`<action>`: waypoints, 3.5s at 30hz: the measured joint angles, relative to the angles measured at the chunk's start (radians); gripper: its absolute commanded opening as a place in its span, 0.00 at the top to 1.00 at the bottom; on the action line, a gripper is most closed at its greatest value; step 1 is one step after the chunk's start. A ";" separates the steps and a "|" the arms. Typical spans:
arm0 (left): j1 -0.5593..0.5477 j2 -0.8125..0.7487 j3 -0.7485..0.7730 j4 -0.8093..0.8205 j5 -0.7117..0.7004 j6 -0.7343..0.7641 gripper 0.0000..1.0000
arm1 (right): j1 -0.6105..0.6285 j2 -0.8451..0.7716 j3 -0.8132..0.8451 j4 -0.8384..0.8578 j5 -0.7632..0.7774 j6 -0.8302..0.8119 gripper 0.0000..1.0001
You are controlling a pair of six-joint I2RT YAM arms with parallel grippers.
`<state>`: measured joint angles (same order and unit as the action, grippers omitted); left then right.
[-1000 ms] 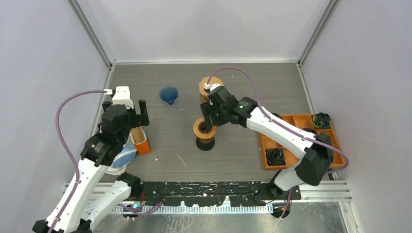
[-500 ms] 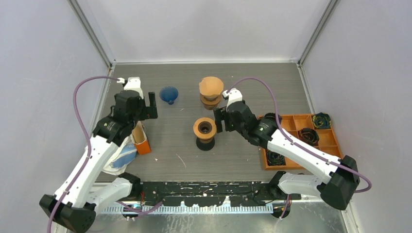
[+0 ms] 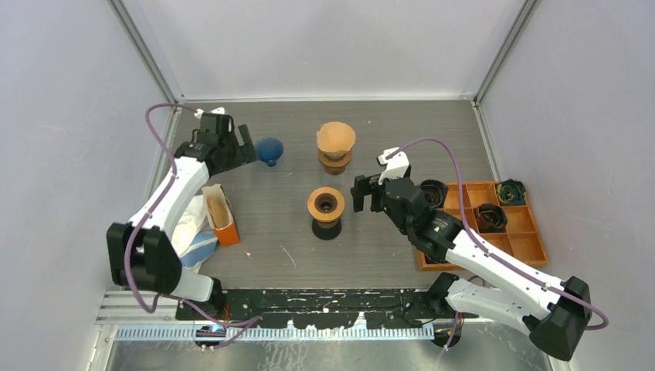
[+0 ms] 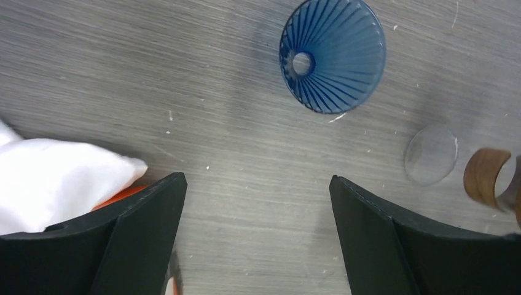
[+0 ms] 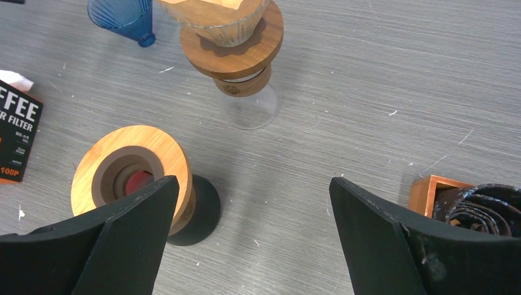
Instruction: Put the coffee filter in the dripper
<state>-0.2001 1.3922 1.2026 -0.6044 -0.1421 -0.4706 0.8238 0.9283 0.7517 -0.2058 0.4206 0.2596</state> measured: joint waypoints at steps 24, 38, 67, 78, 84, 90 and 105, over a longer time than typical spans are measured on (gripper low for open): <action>0.174 0.532 0.233 0.150 0.375 -0.184 0.71 | 0.000 -0.037 -0.043 0.040 0.055 -0.022 0.00; 0.174 0.579 0.262 0.175 0.432 -0.206 0.96 | 0.000 -0.024 -0.043 0.018 0.066 -0.021 0.00; 0.074 0.000 0.110 -0.080 0.484 -0.121 1.00 | 0.000 0.014 0.085 -0.134 -0.050 0.047 0.00; -0.118 -0.048 0.125 -0.187 0.487 -0.088 1.00 | 0.000 0.014 0.119 -0.182 -0.069 0.058 0.00; -0.216 -0.052 0.156 -0.211 0.483 -0.081 1.00 | 0.000 0.015 0.129 -0.185 -0.070 0.058 0.00; -0.316 -0.054 0.172 -0.211 0.468 -0.076 1.00 | 0.000 0.030 0.142 -0.184 -0.067 0.058 0.01; -0.440 0.027 0.215 -0.211 0.407 -0.071 1.00 | 0.000 0.034 0.142 -0.183 -0.066 0.057 0.03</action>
<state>-0.6399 1.4193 1.4178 -0.8150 0.2646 -0.5419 0.8238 0.9627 0.8940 -0.3893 0.3546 0.3168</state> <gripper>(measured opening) 0.052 0.977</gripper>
